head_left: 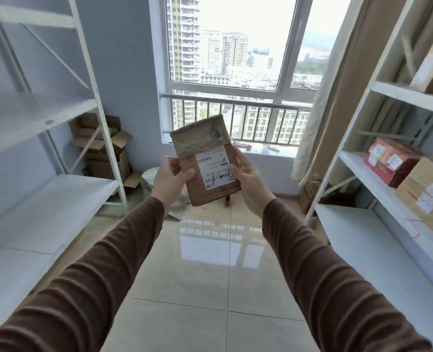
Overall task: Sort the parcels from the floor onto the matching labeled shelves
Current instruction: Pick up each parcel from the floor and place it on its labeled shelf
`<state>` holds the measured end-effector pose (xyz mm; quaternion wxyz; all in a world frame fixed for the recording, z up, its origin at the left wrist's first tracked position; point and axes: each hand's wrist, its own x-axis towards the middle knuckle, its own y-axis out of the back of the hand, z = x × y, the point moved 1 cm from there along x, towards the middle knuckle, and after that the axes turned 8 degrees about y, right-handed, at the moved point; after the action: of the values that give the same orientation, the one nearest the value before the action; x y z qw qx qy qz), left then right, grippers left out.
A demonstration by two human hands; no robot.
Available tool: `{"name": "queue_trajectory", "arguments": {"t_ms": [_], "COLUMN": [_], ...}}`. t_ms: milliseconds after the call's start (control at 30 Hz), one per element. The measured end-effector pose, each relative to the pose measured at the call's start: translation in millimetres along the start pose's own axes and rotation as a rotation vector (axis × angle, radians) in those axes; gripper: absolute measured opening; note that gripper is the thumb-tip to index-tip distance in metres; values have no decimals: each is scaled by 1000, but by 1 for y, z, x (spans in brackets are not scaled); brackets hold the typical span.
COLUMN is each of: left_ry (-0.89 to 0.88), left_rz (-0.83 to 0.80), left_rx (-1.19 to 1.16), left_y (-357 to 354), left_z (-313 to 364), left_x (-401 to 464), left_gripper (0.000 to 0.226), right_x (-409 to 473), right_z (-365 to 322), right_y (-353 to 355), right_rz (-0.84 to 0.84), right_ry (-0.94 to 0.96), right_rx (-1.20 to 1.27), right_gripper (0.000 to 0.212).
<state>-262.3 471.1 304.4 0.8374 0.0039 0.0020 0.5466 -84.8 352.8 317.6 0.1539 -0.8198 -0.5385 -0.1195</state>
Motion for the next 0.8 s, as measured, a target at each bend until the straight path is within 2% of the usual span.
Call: {"name": "queue_trajectory", "arguments": {"t_ms": [233, 400, 600, 800], "left_ry": [-46, -74, -77, -77], "left_rz": [122, 256, 433, 564], "left_rx": [-23, 54, 144, 256], "left_y": [72, 122, 193, 274], "left_z": [-3, 7, 18, 21], "left_x": [70, 115, 154, 177], "left_gripper": [45, 57, 53, 56], "right_x": [98, 175, 238, 276], "right_z": [64, 109, 143, 169], "right_y": [-65, -117, -200, -293], "right_rz": [-104, -206, -356, -418], "right_ry": [-14, 0, 3, -5], "right_rx": [21, 11, 77, 143], "right_gripper": [53, 56, 57, 56]}}
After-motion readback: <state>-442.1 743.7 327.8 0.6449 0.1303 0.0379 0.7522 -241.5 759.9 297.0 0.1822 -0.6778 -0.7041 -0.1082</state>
